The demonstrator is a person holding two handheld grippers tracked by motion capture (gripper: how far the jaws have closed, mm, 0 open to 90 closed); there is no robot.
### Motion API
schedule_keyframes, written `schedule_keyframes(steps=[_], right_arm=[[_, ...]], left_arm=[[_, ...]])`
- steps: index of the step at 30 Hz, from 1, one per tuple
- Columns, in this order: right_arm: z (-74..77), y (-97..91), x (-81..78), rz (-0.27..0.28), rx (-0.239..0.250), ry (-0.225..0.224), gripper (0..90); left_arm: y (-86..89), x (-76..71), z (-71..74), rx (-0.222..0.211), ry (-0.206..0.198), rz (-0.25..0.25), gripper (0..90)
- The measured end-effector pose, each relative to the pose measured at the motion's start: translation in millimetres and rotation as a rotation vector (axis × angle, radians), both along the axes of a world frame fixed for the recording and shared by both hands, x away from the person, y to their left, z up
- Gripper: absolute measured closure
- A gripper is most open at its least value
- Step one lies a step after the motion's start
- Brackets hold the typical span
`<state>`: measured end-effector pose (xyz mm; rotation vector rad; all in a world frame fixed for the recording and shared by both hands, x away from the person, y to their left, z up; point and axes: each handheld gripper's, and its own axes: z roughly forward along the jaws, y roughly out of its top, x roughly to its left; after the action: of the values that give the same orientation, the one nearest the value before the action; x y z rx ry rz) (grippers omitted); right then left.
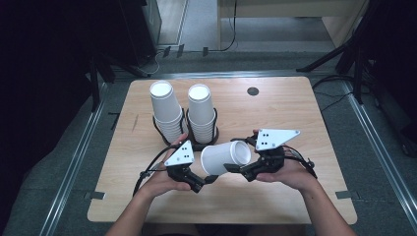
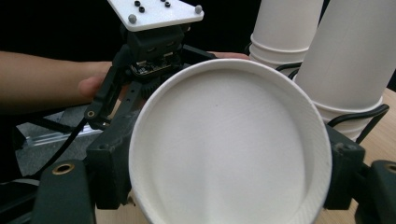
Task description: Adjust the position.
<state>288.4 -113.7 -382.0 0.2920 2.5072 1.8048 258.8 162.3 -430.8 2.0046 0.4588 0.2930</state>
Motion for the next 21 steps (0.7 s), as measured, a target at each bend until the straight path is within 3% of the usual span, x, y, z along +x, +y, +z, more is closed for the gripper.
schedule_keyframes(steps=[8,13,21], right_arm=[[-1.5,-8.7,1.6,-0.034,0.02,0.002,22.7],[-3.9,-13.8,2.2,-0.07,0.056,0.007,22.5],[-7.7,-18.3,3.7,-0.084,0.104,0.023,22.5]], left_arm=[[9.0,0.1,-2.0,-0.026,0.02,0.021,0.0],[14.0,1.9,-3.7,-0.08,0.047,0.029,0.0],[16.1,2.8,-3.7,-0.094,0.043,0.027,0.0]])
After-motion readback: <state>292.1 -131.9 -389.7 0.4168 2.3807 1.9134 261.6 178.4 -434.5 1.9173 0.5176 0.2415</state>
